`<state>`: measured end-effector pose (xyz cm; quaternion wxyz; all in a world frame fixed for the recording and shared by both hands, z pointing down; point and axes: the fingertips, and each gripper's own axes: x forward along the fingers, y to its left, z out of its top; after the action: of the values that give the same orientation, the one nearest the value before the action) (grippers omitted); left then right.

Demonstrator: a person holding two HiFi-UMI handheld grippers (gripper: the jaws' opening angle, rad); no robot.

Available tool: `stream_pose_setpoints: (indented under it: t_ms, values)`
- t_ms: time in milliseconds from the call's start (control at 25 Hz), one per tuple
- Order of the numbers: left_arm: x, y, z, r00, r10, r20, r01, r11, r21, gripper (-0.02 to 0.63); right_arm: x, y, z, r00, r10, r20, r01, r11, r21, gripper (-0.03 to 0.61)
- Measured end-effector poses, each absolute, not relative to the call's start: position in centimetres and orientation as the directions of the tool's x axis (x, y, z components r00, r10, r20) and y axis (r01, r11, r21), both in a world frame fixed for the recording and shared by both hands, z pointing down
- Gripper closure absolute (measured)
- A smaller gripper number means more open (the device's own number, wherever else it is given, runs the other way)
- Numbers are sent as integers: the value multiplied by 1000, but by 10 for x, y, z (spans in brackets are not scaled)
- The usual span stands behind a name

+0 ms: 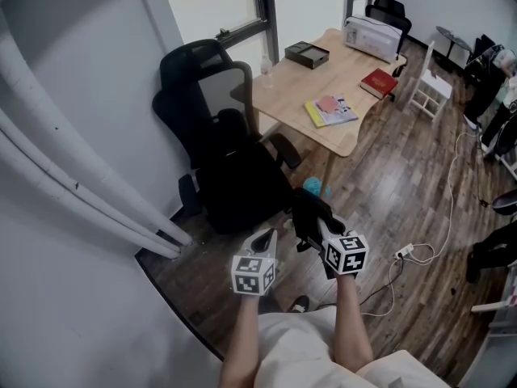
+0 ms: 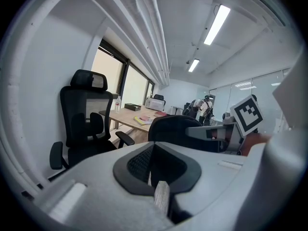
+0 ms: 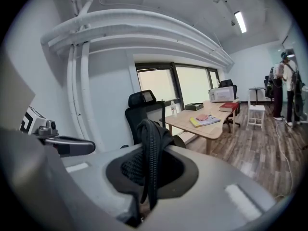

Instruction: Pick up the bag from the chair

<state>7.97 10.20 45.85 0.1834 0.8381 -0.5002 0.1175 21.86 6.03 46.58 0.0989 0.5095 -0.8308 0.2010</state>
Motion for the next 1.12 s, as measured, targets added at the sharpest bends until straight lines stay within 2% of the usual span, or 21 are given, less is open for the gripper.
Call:
stream_pose_setpoints:
  t_ms: [720,1120]
  values:
    - [81,109,459,466,-802,375,-885,-426,189,607,216,66,464,-529,-777,340,-844,440,-307,546]
    - [69,112,455,439,-825,356,-898,-403,175,607,215,67,461,-570,-759,315,-819,499,-283,546]
